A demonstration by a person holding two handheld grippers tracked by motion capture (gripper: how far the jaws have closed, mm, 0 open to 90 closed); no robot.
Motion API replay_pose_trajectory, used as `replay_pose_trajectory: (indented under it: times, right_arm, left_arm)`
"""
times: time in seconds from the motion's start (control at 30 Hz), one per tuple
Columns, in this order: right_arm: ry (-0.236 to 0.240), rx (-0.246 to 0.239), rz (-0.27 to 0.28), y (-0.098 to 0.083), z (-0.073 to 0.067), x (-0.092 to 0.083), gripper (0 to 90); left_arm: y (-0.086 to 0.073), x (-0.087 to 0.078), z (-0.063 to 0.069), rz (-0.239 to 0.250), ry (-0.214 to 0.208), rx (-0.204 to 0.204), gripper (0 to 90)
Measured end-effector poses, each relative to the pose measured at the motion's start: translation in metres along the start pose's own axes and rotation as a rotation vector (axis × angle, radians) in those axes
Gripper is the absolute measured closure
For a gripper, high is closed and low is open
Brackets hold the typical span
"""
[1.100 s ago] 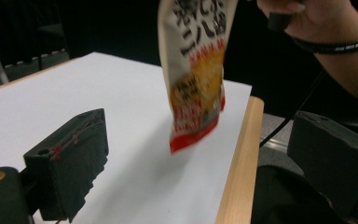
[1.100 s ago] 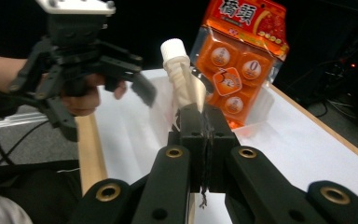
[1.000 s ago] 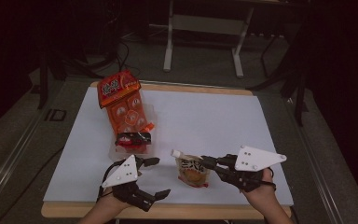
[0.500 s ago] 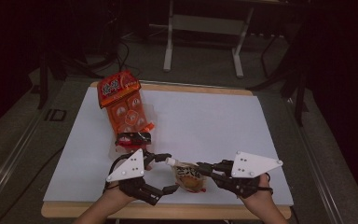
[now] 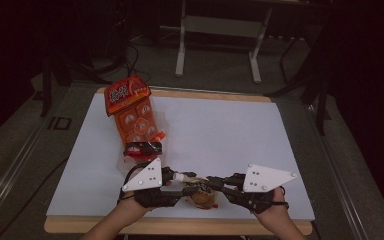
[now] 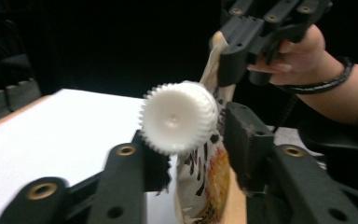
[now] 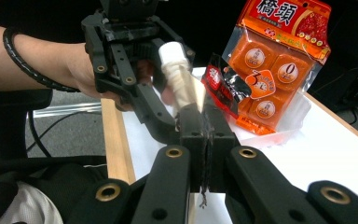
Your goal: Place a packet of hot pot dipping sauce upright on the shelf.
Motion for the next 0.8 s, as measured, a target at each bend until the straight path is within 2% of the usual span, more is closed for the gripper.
replay_pose_trajectory:
  times: [0.13, 0.4, 0.6, 0.8]
  right_arm:
    - [0.001, -0.003, 0.002, 0.000, 0.000, -0.001, 88.9]
    - [-0.013, 0.016, -0.001, -0.004, 0.005, -0.001, 88.7]
    - [-0.017, 0.030, 0.010, -0.004, 0.008, -0.001, 86.9]
    - [-0.027, 0.038, 0.029, -0.001, 0.010, -0.003, 77.6]
  left_arm:
    - [-0.002, 0.001, -0.002, -0.012, -0.005, -0.016, 77.7]
    - [-0.002, 0.002, -0.001, -0.024, -0.012, -0.011, 85.9]
    - [0.002, 0.001, 0.000, -0.029, -0.003, 0.006, 88.4]
    - [0.005, -0.002, 0.000, -0.034, 0.001, 0.016, 88.8]
Point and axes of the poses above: each handheld gripper's, and its own axes: x roughly forward along the jaws, y roughly out of its top, z roughly to its right, the point moved 7 cm from there along x, roughly forward along the jaws, and after that the axes turned 4 degrees about -y, right-handed, at the moved point
